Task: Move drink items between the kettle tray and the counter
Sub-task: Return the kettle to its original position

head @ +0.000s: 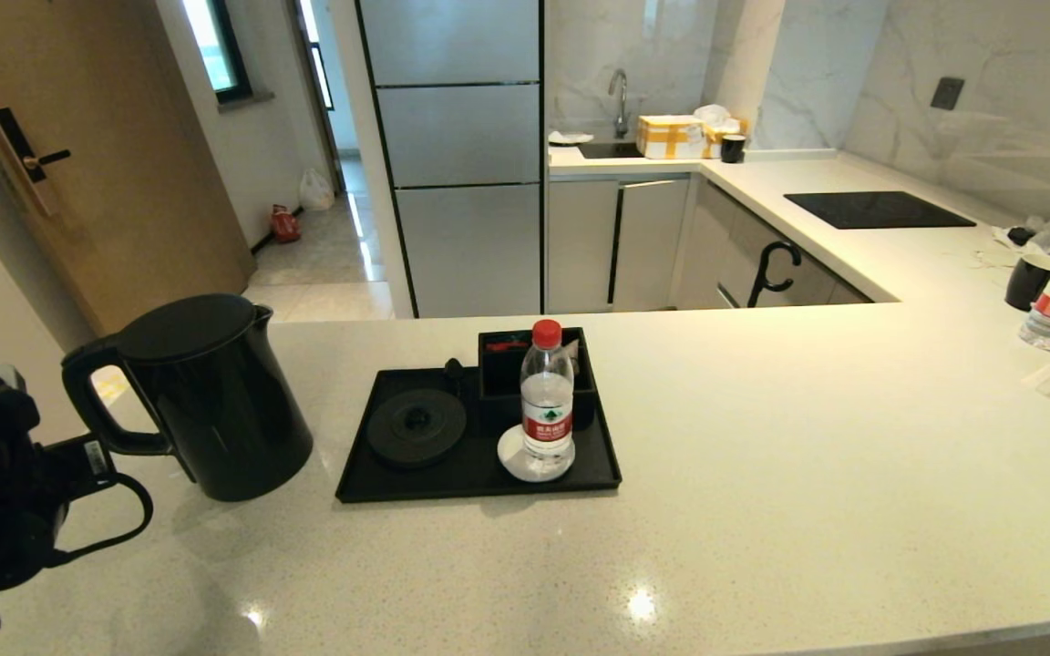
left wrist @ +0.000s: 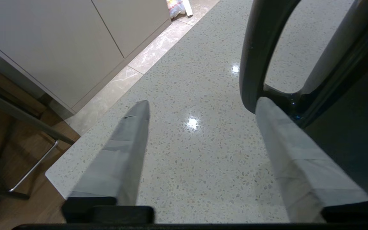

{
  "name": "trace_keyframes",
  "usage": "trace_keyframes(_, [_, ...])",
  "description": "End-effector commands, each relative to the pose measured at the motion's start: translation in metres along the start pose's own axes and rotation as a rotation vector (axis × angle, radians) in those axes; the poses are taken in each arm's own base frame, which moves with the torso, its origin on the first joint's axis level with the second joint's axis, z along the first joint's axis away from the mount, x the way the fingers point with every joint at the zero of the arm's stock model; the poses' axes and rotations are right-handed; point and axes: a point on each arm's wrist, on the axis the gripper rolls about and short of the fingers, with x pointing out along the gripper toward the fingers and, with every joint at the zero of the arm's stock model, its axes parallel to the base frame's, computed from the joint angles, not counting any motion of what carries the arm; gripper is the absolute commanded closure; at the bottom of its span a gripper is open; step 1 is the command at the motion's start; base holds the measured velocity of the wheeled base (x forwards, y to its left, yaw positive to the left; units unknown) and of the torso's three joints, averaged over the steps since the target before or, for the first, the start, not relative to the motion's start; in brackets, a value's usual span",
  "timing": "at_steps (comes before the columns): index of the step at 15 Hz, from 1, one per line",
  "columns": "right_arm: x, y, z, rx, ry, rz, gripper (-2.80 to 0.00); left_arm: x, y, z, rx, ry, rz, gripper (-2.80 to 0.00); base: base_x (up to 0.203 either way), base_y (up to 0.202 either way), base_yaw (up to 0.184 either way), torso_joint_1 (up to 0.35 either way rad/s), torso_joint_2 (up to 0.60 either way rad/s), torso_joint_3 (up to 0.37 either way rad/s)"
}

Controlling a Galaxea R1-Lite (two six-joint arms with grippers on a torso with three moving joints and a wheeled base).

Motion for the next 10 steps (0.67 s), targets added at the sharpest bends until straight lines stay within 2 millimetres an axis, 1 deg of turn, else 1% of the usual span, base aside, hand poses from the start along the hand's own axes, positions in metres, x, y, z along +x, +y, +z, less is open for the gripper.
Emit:
trace_keyframes(1, [0.000, 0.000, 0.000, -0.001, 0.002, 0.002, 0.00, -0.001, 0.000, 0.002, -0.005, -0.010, 0.001, -2.80, 0.000, 0.000, 0.000, 0.000, 0.00, 0.000])
trace_keyframes(4, [0.000, 0.000, 0.000, -0.001, 0.002, 0.001, 0.00, 0.004, -0.002, 0.003, -0.009, -0.012, -0.002, -2.80, 0.000, 0.000, 0.000, 0.000, 0.00, 0.000])
trace_keyframes(7, [0.000, 0.000, 0.000, -0.001, 0.002, 0.002, 0.00, 0.014, -0.007, 0.001, -0.010, -0.011, -0.007, -2.80, 0.000, 0.000, 0.000, 0.000, 0.00, 0.000])
trace_keyframes(10, [0.000, 0.000, 0.000, -0.001, 0.002, 0.001, 0.00, 0.035, -0.016, -0.005, 0.006, -0.041, -0.012, -2.80, 0.000, 0.000, 0.000, 0.000, 0.00, 0.000])
